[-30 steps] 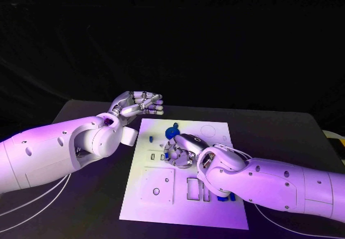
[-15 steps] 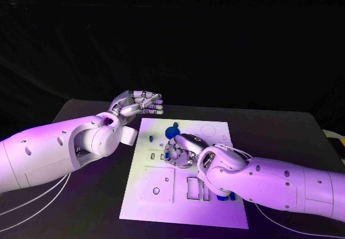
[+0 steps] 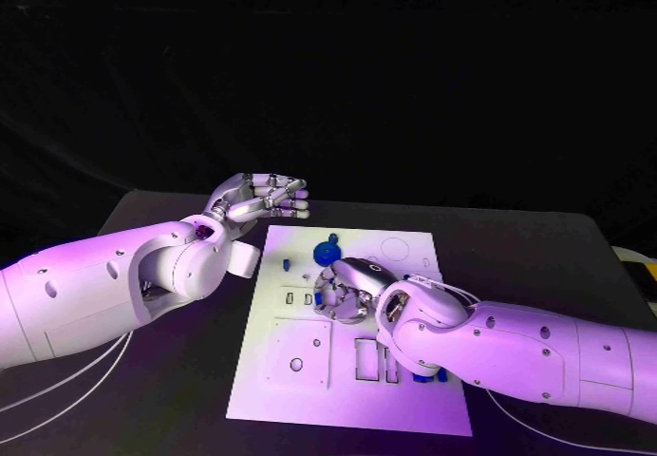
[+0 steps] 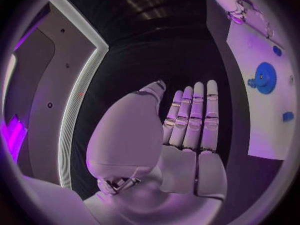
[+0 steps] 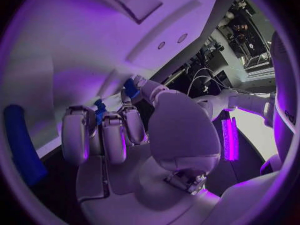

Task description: Assemble the parts on the task board

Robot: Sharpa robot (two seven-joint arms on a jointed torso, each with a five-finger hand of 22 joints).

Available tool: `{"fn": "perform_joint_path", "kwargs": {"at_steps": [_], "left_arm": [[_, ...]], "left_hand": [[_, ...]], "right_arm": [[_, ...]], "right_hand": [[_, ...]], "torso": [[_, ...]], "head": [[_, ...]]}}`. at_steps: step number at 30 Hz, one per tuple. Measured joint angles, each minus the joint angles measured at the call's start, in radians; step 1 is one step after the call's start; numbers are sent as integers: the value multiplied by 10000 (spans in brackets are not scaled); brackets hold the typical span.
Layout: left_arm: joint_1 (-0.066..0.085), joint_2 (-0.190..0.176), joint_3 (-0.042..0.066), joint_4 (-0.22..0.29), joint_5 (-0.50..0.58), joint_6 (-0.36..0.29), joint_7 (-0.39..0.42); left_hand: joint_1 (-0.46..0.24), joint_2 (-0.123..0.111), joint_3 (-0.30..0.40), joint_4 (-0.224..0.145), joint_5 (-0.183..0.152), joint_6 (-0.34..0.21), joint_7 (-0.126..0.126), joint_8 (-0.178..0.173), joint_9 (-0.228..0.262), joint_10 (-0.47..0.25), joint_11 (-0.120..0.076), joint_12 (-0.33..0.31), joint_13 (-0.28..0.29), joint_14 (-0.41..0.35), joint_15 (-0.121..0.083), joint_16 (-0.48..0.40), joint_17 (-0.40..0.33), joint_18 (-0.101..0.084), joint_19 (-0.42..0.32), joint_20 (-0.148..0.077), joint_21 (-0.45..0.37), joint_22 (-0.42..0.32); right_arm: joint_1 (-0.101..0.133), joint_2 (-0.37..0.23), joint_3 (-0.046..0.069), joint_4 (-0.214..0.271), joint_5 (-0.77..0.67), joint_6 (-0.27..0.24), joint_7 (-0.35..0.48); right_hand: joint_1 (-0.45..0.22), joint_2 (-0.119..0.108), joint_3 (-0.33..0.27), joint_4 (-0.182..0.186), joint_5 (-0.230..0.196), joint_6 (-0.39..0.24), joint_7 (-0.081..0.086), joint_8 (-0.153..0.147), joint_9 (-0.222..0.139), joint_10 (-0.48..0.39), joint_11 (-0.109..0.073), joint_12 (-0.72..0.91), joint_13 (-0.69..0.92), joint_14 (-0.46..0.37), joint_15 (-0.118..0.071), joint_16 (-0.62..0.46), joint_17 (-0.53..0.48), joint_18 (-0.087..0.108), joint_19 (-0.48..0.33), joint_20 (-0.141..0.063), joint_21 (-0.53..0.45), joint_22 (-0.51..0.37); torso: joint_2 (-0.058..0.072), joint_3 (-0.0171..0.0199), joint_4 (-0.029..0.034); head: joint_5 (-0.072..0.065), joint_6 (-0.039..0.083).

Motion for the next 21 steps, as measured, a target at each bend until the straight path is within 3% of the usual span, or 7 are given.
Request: {"fn": "perform_joint_path", "kwargs": {"at_steps": [12, 19, 21], "left_arm": [[0, -11, 0, -3, 0, 4, -14], [0, -21, 0, -3, 0, 7, -24], [0, -25, 0, -3, 0, 7, -30]], "left_hand": [[0, 0, 0, 0, 0, 0, 0, 0, -1, 0, 0, 0, -1, 1, 0, 0, -1, 0, 0, 0, 0, 0], [0, 0, 0, 0, 0, 0, 0, 0, -2, 0, 0, 0, -1, 1, 0, 0, -2, 0, 0, 0, 0, 1], [-2, -2, 0, 0, 0, 0, 0, 0, -1, 0, 0, 1, -1, -3, -3, -5, 1, 1, 0, 0, 0, 0]], "right_arm": [[-8, 0, -1, -4, -21, -2, 9], [-16, -3, -11, -6, -22, -66, 39], [-18, -27, -13, 21, -22, -141, 63]], "right_hand": [[-341, -341, -530, 245, -194, -527, 150, -199, -105, -342, 156, -271, 0, -1, 145, 0, 8, 1, -110, 110, -134, -2], [-351, -404, -1057, 440, -233, -1162, 312, -548, -238, -762, 316, -637, -218, 36, 255, -40, 8, 0, -215, 215, -340, 2], [-297, -457, -1344, 512, -233, -1552, 416, -764, -336, -932, 394, -753, -348, 9, 374, -40, 7, 1, -292, 293, -470, 6]], "torso": [[0, -2, 1], [0, -6, 5], [0, -7, 7]], "head": [[-17, 18], [-22, 35], [-22, 39]]}}
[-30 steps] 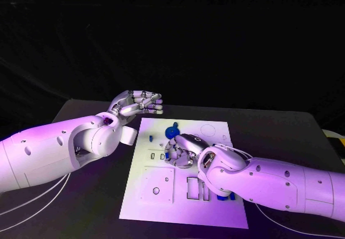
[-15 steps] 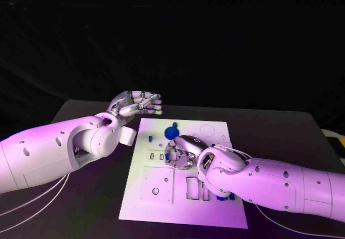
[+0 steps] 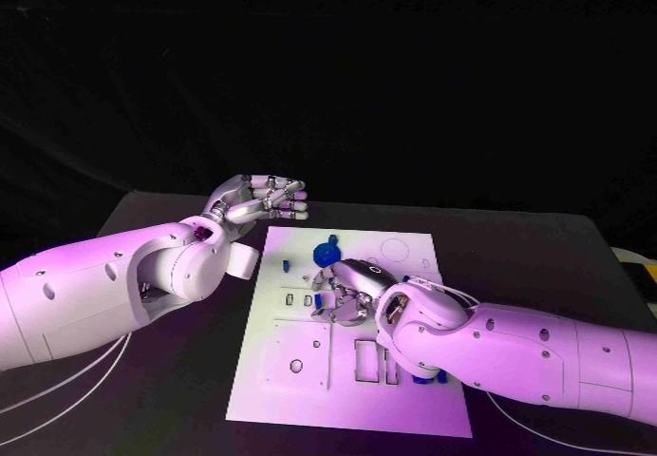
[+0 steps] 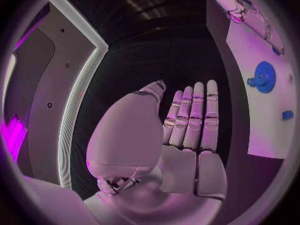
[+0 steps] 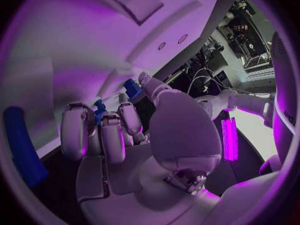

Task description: Assemble the parts on the task board

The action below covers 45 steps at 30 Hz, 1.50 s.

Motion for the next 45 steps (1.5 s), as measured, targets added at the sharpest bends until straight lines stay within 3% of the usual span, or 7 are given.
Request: {"fn": "perform_joint_path", "kwargs": {"at_steps": [11, 17, 20, 25, 28, 35, 45], "left_arm": [[-1, -19, -4, -260, -540, 84, -498], [-3, 106, -14, -629, -1787, 331, -1597], [-3, 188, -15, -758, -2625, 696, -2540], [-4, 304, -23, -809, -3951, 1662, -4334], [6, 409, -25, -808, -4730, 2401, -5445], [246, 881, -130, -914, -6517, 4010, -7382], [627, 1773, -452, -1325, -7894, 4985, -8468]], "left_hand": [[-528, -156, -75, 12, 0, 74, -74, 0, 84, 458, -204, 13, 101, 856, -328, 509, 567, 116, 716, -309, 512, 200], [-1013, -245, -253, 27, -37, 773, -628, 577, 488, 1880, -845, 884, 662, 3148, -1117, 3095, 2430, 115, 2365, -1115, 2361, 1161], [-1804, -61, -489, 71, -37, 832, -949, 1253, 1182, 2074, -1229, 2442, 2068, 3854, -1401, 7202, 6307, 111, 2564, -1491, 4802, 3237], [-2560, 146, -729, 85, -37, 449, -1262, 2695, 2495, 1460, -1502, 5691, 4823, 4672, -1699, 10691, 9871, -465, 3572, -1670, 8887, 8235], [-3118, 333, -924, 58, -37, 312, -1399, 3415, 3157, 1378, -1596, 7414, 6429, 4693, -1720, 11377, 10134, -624, 3844, -1724, 9712, 9388], [-3571, 597, -1187, 73, -116, 154, -1556, 4328, 4078, 1806, -1768, 9156, 8163, 4722, -1825, 12384, 10147, -624, 4077, -1787, 10265, 10258], [-3413, 439, -1286, 68, -52, -220, -1501, 4492, 4511, 1362, -1692, 8882, 7807, 4722, -1824, 12603, 10146, -622, 3961, -1788, 10231, 10111]], "right_arm": [[234, -815, 53, 806, 499, -911, 869], [821, -1825, 122, 1367, 2390, -1057, 2079], [1160, -2500, 141, 1576, 3630, -1043, 2575], [1567, -3400, 160, 1656, 5303, -989, 3028], [1751, -3797, 172, 1568, 6093, -935, 3163], [1913, -4137, 177, 1200, 7204, -799, 3319], [1964, -4132, 174, 863, 7712, -657, 3356]], "right_hand": [[725, 409, -480, 114, 154, -200, 108, -103, -111, -123, 123, -17, -112, -10, 92, -58, -1, 0, -154, 154, -302, -1], [909, 594, -352, 127, 750, 234, 0, 263, -88, -193, 52, -17, -171, -10, 92, -115, -2, 159, -316, 101, -544, -2], [909, 594, -299, 180, 1050, 318, -54, 369, -79, -193, 52, -17, -171, -10, 92, -115, -2, 159, -316, 101, -544, -2], [908, 595, -291, 188, 1089, 317, -54, 378, -79, -154, 14, -17, -171, -10, 92, -115, -3, 159, -316, 101, -544, -3], [908, 595, -291, 188, 1088, 317, -53, 378, -80, -154, 14, -17, -171, -10, 92, -115, -3, 159, -316, 101, -544, -3], [908, 595, -291, 188, 1128, 316, -52, 378, -80, -212, -42, -17, -255, -10, 92, -114, -3, 159, -316, 101, -583, -4], [906, 592, -291, 188, 1127, 315, -52, 378, -81, -302, -57, -76, -371, -9, 92, -137, -4, 157, -352, 65, -671, -5]], "torso": [[-45, 11, -2], [-152, 16, -11], [-222, 23, -28], [-339, 32, -63], [-412, 54, -64], [-520, 126, -29], [-569, 193, 28]], "head": [[18, 22], [44, 46], [49, 49], [63, 0], [78, -53], [133, -157], [199, -287]]}}
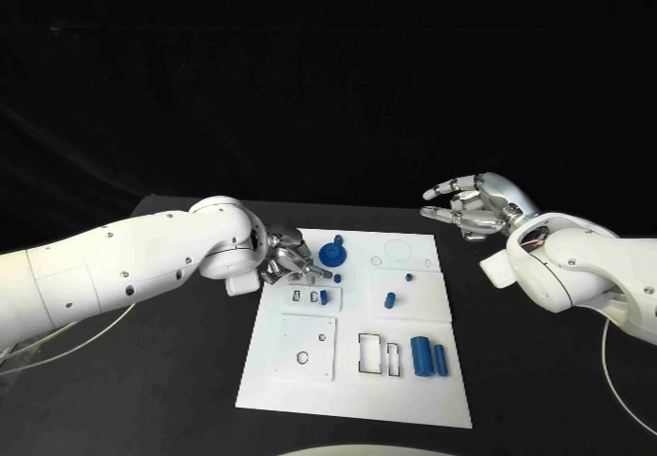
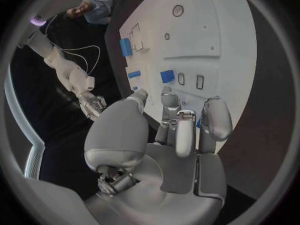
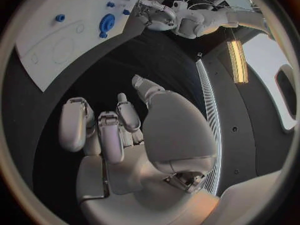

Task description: Assemble the parts on the task board

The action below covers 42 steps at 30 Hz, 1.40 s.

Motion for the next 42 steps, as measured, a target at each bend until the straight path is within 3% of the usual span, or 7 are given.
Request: {"fn": "perform_joint_path", "kwargs": {"at_steps": [7, 22, 42], "left_arm": [[151, 397, -146, -218, -285, 144, -239], [209, 938, -347, -685, -763, 443, -443], [212, 1083, -406, -909, -1061, 979, -535]], "left_hand": [[18, -17, 0, 0, 1, 0, 0, 0, 19, -8, 13, -38, -19, -1, 1, 0, -1, 1, 0, 0, -5, 77], [-8, 90, 1, 0, 1, 1, 0, 0, 58, -8, 13, -6, 20, -1, 1, 0, -2, 0, 40, 40, 34, 224], [-48, 129, -26, 28, 0, 1, 0, 0, 108, -7, 13, 120, 155, -1, 2, -1, -4, 1, 114, 37, 71, 307]], "right_arm": [[5, 34, -1, -101, 79, 57, -20], [5, 83, -3, -231, 81, 132, -96], [-19, 119, -5, -320, 79, 155, -118]], "right_hand": [[-39, -39, -11, 11, 37, 0, 0, 0, -1, 0, 0, -40, -27, 0, 0, -17, -1, 0, -36, -36, -61, -1], [-84, -83, -2, 60, 36, -1, 1, 57, -11, -138, 3, -137, -127, 0, 0, -94, -1, 0, -136, -64, -267, -2], [-92, -91, -2, 115, 75, -2, 1, 57, -19, -249, 0, -226, -243, 38, -38, -172, -3, -1, -250, -37, -413, -4]], "torso": [[6, 2, -6], [16, -11, -12], [24, -19, -6]], "head": [[53, -66], [99, -148], [106, -252]]}}
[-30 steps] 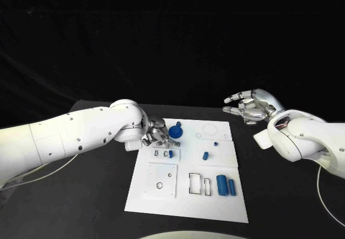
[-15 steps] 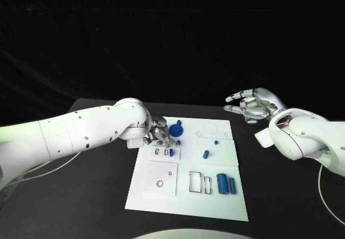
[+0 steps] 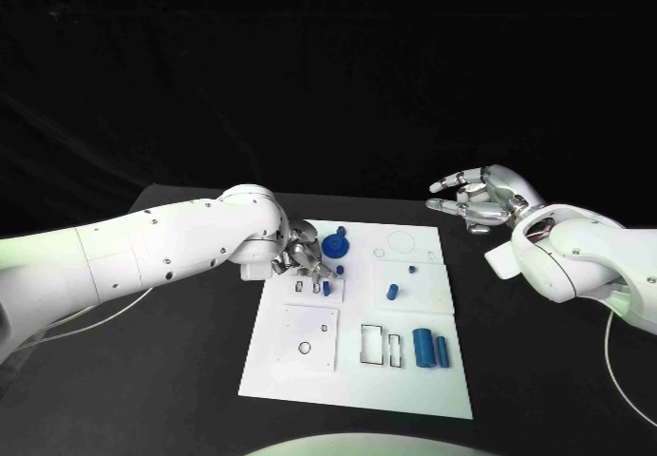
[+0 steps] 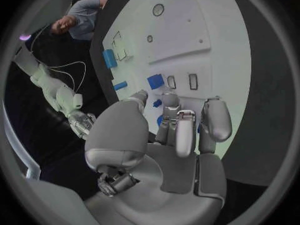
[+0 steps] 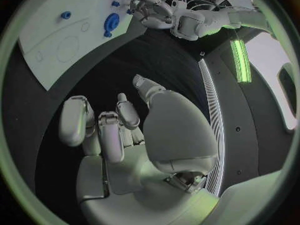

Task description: Assemble the parts on the task board

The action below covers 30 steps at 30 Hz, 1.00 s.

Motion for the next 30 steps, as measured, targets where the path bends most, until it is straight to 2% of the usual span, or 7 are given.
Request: {"fn": "perform_joint_path", "kwargs": {"at_steps": [11, 12, 13, 18, 30], "left_arm": [[0, 72, -37, -19, -18, 255, -19], [0, 74, -39, -15, -19, 270, -20], [-1, 76, -41, -11, -19, 288, -21], [-1, 91, -51, -10, -20, 347, -26], [-2, 135, -71, -23, -17, 439, -34]], "left_hand": [[0, 0, 1, 0, 0, 0, 0, 0, 17, 0, 0, 23, 27, 0, 0, 0, 0, 1, 0, 0, 13, 34], [0, 0, 0, 0, 0, 0, 0, 0, 25, 0, 0, 47, 36, 0, 0, 0, -1, -92, 0, 0, 40, 45], [0, 0, 0, 0, 0, 0, 0, 0, 28, 0, 0, 49, 36, 0, 0, 0, -1, -157, 0, 0, 40, 46], [42, 42, 1, 0, 0, 0, 0, 0, 35, 3, -3, 49, 36, 0, 0, 0, -1, -157, -1, 0, 40, 53], [430, 217, 241, -40, -1, 0, 0, 0, 130, 22, -22, 49, 41, 0, 0, 0, -1, -157, -1, 0, 39, 87]], "right_arm": [[-13, 38, -1, -31, 1, 18, -7], [-16, 46, -1, -34, 1, 20, -7], [-19, 56, -1, -37, 1, 24, -7], [-36, 83, -1, -63, 3, 44, -8], [-46, 108, -4, -109, 4, 132, -40]], "right_hand": [[-3, 4, 1, 0, 0, 0, 0, 0, 0, 0, 0, 0, 0, 0, 0, 0, 0, 0, 1, 0, -51, -18], [-20, 20, 1, 0, 0, 0, 0, 0, 0, 0, 0, 0, 0, 0, 0, 0, 0, 1, 1, 0, -51, -19], [-41, 41, 1, 0, 0, 0, 0, 0, 0, 0, 0, 0, 0, 0, 0, 0, 0, 0, 1, 0, -51, -19], [-41, 41, 1, 0, 0, 0, 0, 6, 0, 0, 0, 0, -2, 0, 0, 0, 0, 0, 1, 0, -51, -19], [-40, 41, 1, -1, 0, 0, 0, 40, 0, 1, 0, 0, -9, -1, 1, 0, -1, 0, 1, 0, -51, -37]], "torso": [[1, 0, -1], [1, 1, -1], [1, 4, -1], [-2, 12, 0], [-2, 8, -6]], "head": [[3, -58], [0, -60], [-2, -60], [-9, -34], [-11, -1]]}}
